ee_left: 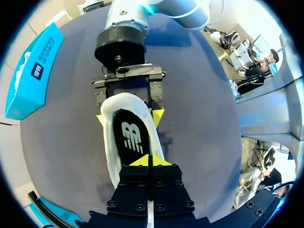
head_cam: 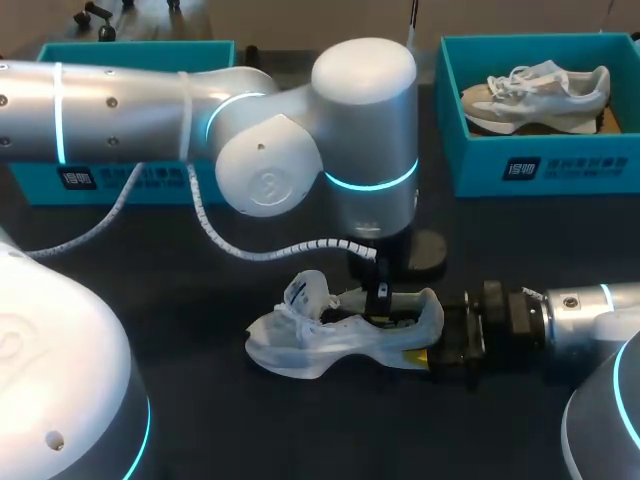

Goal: Take the shoe out of the shoebox, open the shoe tongue, remove and reinsert the insole, then place the shoe into the shoebox

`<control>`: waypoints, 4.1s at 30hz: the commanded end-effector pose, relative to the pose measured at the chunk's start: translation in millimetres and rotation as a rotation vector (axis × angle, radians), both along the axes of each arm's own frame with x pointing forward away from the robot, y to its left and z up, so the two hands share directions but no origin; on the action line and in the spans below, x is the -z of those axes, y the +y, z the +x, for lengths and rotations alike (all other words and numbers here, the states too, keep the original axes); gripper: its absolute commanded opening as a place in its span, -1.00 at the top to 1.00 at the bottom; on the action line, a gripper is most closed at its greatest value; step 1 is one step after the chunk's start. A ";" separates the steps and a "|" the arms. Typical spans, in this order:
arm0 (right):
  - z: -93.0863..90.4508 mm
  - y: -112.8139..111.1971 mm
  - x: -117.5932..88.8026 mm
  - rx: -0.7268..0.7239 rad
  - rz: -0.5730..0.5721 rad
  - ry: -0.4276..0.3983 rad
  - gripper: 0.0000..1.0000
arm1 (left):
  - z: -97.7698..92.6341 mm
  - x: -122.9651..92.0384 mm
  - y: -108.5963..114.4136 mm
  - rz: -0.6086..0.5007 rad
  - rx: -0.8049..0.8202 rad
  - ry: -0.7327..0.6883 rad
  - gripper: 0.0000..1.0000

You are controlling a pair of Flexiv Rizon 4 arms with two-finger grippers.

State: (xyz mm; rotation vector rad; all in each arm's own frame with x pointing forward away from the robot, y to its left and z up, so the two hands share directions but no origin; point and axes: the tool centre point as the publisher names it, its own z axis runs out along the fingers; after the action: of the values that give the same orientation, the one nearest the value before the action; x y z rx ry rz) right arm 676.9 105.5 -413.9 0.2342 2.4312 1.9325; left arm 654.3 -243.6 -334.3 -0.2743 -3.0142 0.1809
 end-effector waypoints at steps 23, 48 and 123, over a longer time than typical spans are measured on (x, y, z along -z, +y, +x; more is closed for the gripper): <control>-0.2 1.7 -1.0 0.002 -0.004 0.001 1.00 | 1.5 20.9 28.8 0.014 -0.098 0.064 1.00; -0.2 1.7 -1.0 0.002 -0.004 0.001 1.00 | -13.3 51.6 35.0 0.011 -0.057 0.054 1.00; -0.2 1.7 -1.0 0.002 -0.004 0.001 1.00 | 27.6 60.1 42.4 -0.085 -0.279 -0.085 1.00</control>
State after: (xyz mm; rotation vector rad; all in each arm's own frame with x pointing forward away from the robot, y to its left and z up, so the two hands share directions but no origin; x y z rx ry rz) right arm 679.5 103.8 -414.3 0.2352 2.4300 1.9328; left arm 676.0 -211.6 -397.5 0.1595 -3.1760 0.2426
